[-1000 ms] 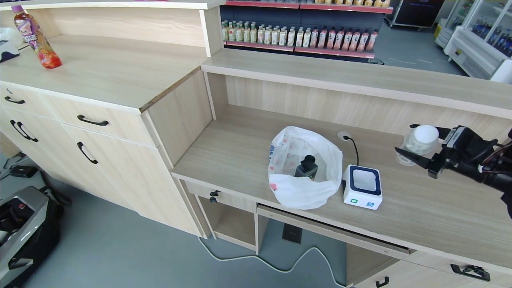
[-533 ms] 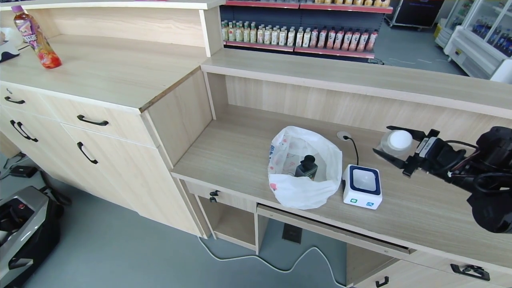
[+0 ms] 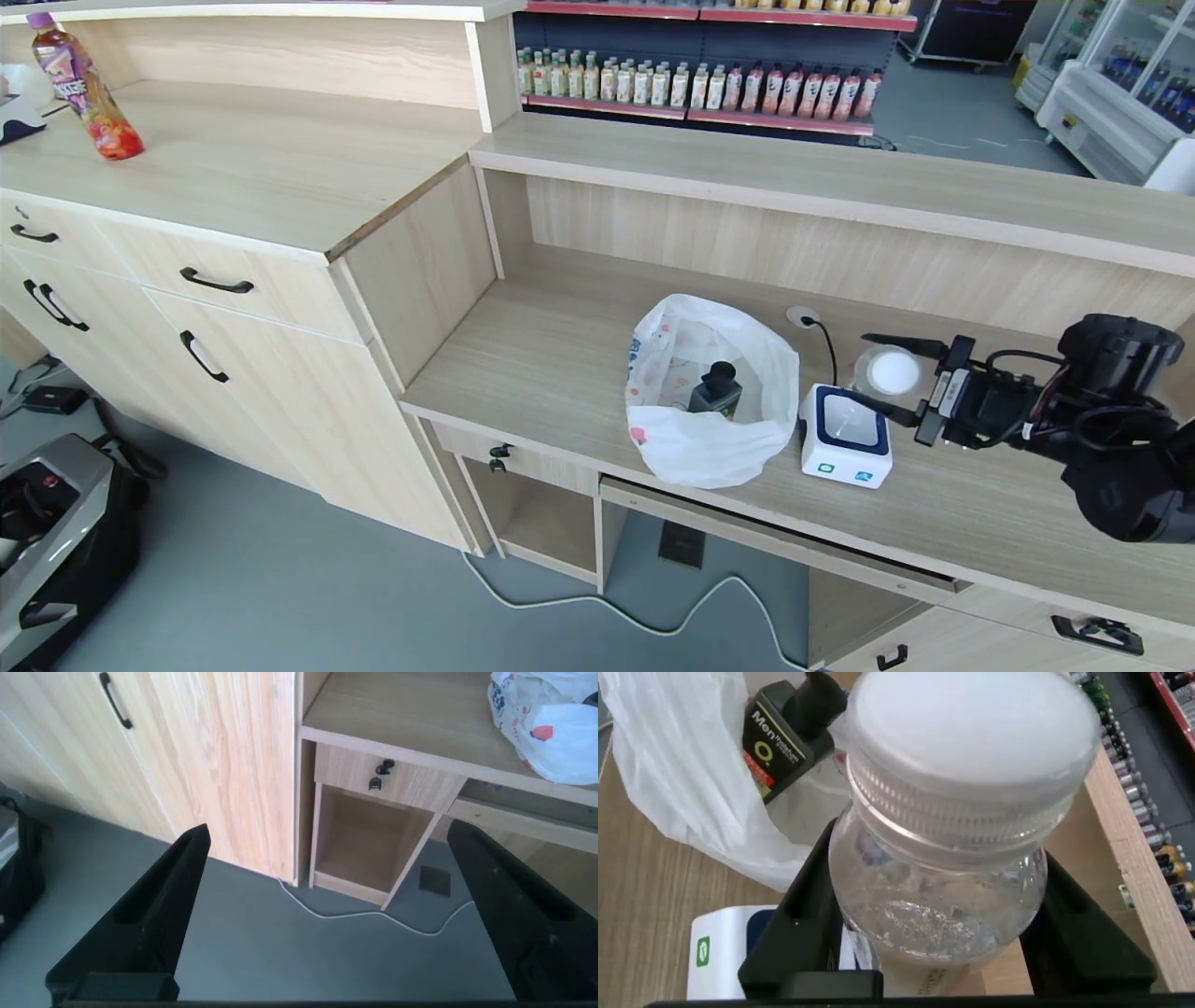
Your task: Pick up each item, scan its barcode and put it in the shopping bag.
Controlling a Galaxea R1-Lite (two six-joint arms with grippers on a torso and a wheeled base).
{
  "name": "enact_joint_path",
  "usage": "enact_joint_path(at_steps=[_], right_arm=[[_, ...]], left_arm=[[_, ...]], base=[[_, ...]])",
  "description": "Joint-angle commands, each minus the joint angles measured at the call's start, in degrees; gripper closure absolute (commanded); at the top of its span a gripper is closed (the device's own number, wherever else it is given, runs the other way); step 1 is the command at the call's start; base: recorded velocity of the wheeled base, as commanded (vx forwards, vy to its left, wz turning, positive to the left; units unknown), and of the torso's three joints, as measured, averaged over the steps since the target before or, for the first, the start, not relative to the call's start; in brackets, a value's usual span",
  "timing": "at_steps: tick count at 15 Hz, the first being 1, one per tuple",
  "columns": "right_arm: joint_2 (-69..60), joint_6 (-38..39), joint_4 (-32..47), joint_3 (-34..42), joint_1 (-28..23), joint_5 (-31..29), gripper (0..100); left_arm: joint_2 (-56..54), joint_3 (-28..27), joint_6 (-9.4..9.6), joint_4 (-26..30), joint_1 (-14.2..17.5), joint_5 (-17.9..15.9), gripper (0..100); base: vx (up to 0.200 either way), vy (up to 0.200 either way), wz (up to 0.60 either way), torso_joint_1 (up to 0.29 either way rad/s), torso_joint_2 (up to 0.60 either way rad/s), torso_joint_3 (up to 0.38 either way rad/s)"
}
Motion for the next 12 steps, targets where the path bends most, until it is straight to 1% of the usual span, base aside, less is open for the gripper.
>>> enact_joint_path(at_steps=[1,3,8,12], right_arm=[[0.01,-0.13,0.03,-1.05,-0.05,0.04,100],[0.09,-0.31,-0.50,-2.01,-0.05,-0.14,100],[2.03,-4.70,-0.06,-2.28,-0.05,-0.14,100],[3.08,-5.76,0.11,-3.77,-0.05,-0.05,100]], left_arm=[[-0.02,0.00,-0.01,0.00,0.02,-0.04,0],[-0.02,0.00,-0.01,0.00,0.02,-0.04,0],[-0.02,0.00,-0.01,0.00,0.02,-0.04,0],[-0.02,0.00,-0.01,0.00,0.02,-0.04,0]], base=[[0.000,0.000,0.00,0.000,0.00,0.000],[0.000,0.000,0.00,0.000,0.00,0.000],[0.000,0.000,0.00,0.000,0.00,0.000],[0.000,0.000,0.00,0.000,0.00,0.000]])
